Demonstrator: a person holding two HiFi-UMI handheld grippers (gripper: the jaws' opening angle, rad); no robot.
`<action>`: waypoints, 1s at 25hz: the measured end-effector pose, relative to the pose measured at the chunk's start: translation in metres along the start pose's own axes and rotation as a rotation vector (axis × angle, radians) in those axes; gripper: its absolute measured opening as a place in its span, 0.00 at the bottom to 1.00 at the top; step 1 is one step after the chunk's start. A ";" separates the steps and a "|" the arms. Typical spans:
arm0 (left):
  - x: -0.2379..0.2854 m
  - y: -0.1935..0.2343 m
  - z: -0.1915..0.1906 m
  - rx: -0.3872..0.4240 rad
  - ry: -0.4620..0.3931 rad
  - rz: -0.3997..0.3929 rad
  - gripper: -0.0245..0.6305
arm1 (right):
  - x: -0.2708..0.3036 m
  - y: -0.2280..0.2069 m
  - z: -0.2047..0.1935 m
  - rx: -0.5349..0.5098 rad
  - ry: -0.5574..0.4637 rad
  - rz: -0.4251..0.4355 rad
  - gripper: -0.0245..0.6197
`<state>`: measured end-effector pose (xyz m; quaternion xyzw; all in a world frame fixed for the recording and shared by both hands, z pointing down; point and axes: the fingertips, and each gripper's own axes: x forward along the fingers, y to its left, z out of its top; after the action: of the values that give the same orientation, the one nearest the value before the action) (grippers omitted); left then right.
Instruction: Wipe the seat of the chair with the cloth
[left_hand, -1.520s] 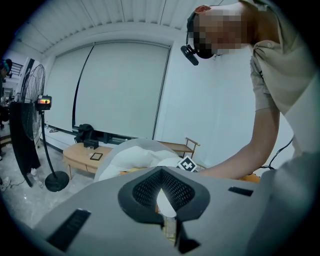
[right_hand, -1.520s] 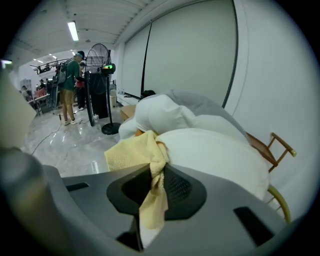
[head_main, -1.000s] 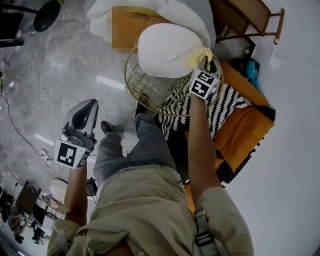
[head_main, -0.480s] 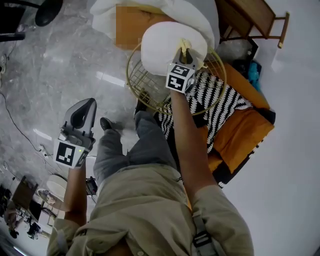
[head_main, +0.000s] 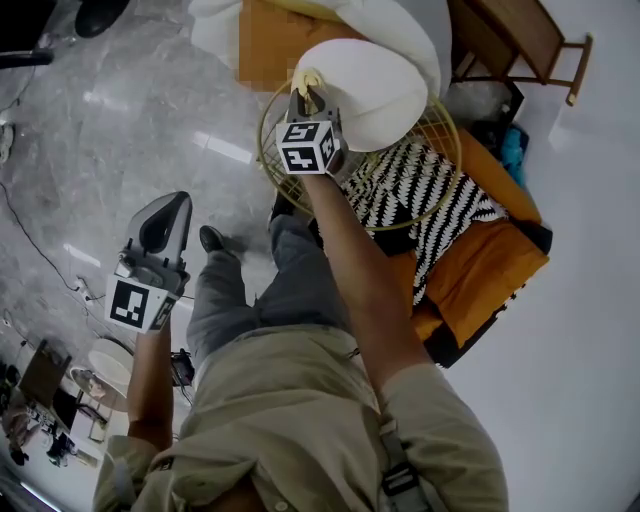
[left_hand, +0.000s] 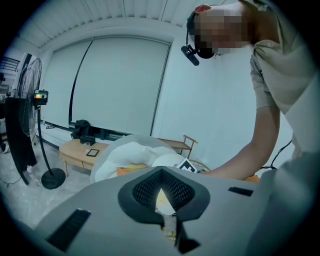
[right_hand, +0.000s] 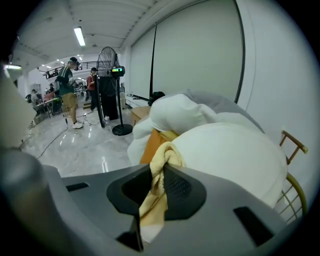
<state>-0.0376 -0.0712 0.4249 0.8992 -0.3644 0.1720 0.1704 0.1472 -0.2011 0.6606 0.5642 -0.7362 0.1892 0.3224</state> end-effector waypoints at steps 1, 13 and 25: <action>0.001 -0.001 -0.001 0.005 0.008 -0.006 0.06 | -0.003 -0.009 -0.003 0.003 0.001 -0.014 0.15; 0.027 -0.022 0.005 0.032 0.026 -0.083 0.06 | -0.119 -0.248 -0.117 0.274 0.065 -0.501 0.15; 0.020 -0.010 0.006 -0.009 -0.019 -0.025 0.06 | -0.048 -0.110 -0.067 0.170 0.025 -0.278 0.14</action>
<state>-0.0157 -0.0792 0.4264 0.9046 -0.3552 0.1599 0.1730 0.2766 -0.1559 0.6665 0.6837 -0.6282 0.2114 0.3055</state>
